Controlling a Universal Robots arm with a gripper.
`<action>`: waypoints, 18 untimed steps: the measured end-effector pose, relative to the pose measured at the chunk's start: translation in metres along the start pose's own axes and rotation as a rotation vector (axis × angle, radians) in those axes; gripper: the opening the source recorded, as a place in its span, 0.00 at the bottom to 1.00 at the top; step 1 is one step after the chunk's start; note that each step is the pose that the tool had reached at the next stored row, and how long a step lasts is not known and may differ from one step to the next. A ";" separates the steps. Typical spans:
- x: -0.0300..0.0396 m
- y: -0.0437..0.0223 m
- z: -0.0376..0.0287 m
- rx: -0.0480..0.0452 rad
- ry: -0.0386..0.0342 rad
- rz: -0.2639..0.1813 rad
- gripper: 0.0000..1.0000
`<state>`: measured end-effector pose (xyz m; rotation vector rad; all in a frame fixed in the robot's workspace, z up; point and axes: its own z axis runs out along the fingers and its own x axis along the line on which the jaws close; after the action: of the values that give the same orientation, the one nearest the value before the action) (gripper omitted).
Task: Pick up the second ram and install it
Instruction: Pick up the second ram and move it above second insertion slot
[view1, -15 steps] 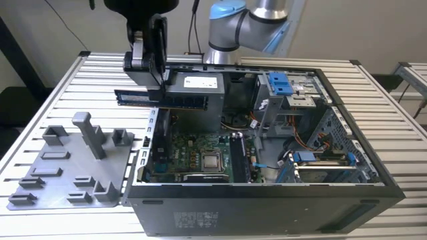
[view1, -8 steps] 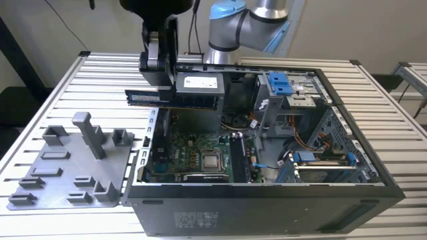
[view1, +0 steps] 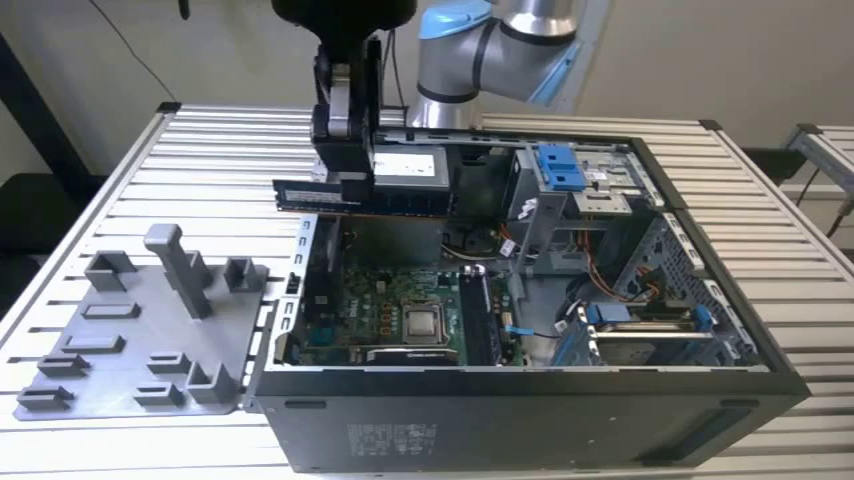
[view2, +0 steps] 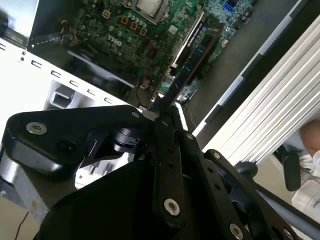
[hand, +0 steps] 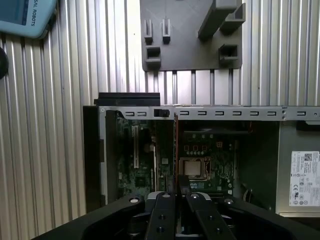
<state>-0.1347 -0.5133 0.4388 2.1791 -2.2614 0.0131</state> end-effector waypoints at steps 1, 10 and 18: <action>-0.0001 -0.0018 0.0000 -0.0001 -0.0001 0.000 0.14; -0.0007 -0.0180 0.0001 -0.0007 0.0000 0.000 0.14; -0.0011 -0.0308 0.0002 -0.0008 0.0000 0.000 0.14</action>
<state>-0.1038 -0.5133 0.4388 2.1787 -2.2609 0.0122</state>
